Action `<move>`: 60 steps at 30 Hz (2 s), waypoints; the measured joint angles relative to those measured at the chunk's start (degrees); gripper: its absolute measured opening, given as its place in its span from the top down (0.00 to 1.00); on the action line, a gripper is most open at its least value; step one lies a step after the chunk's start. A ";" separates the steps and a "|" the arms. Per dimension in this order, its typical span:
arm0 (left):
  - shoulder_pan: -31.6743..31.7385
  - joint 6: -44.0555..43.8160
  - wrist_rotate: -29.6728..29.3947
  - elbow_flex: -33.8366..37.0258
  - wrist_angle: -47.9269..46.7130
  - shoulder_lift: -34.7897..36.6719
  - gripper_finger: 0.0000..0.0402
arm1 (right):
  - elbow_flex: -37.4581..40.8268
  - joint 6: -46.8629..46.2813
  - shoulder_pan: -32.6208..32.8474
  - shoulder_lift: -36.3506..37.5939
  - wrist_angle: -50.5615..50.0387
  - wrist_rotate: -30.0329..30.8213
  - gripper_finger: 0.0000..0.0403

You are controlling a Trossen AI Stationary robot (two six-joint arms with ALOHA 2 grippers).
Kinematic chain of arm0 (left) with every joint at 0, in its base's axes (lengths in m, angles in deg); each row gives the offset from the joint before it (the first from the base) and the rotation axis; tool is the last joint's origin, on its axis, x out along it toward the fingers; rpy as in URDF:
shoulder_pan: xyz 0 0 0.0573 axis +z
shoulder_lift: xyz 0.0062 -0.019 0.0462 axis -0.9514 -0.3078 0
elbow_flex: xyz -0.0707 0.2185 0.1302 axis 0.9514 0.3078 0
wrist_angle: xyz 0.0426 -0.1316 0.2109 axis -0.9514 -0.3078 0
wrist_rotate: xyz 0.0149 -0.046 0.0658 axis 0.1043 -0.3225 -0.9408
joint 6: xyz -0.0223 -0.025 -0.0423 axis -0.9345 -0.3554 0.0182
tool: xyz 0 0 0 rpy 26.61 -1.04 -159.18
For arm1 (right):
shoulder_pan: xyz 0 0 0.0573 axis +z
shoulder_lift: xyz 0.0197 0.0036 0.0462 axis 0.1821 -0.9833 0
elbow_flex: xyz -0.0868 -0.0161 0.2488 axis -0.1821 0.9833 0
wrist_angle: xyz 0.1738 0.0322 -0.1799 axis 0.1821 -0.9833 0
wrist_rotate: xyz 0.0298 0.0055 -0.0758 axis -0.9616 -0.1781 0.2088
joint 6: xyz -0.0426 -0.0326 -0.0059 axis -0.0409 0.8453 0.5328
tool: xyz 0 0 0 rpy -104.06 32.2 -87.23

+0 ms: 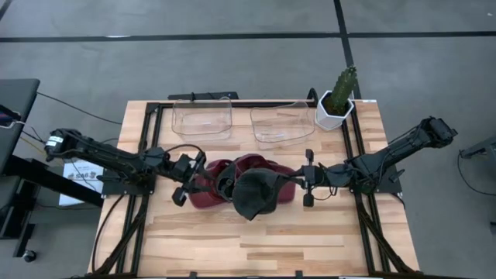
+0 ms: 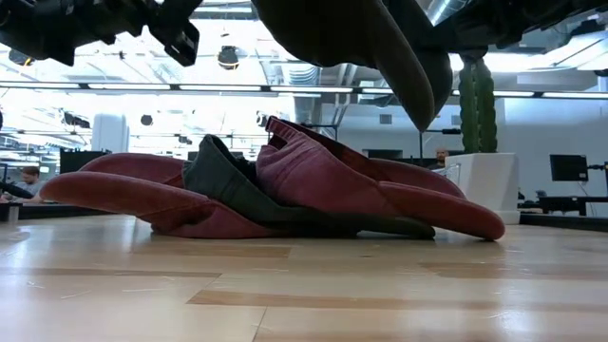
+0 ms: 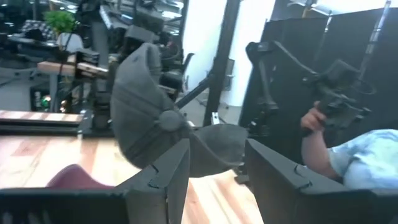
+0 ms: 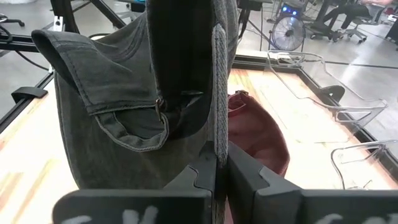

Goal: Pick & Place hat
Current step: Put the black cap into the left transparent bin

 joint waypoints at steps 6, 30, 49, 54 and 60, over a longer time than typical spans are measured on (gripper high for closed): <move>-0.45 -0.02 -5.84 0.00 0.24 0.00 0.62 | 0.00 0.00 0.00 0.00 0.00 -0.10 0.99; -0.35 -7.06 -13.55 -10.17 1.11 -17.26 0.62 | 0.00 -0.09 0.00 -0.13 -2.05 -0.08 0.99; -0.44 -8.24 -11.73 -10.21 1.55 -17.27 0.62 | 0.00 -3.04 -3.50 -0.13 -4.65 -0.09 0.98; -0.44 -8.07 -11.73 -10.19 1.55 -17.27 0.62 | 0.00 -3.08 -3.39 -0.13 -4.63 -0.24 0.98; -0.44 -7.90 -11.80 -10.19 1.53 -17.27 0.62 | 0.00 -3.13 -3.36 -0.13 -4.61 -1.67 0.97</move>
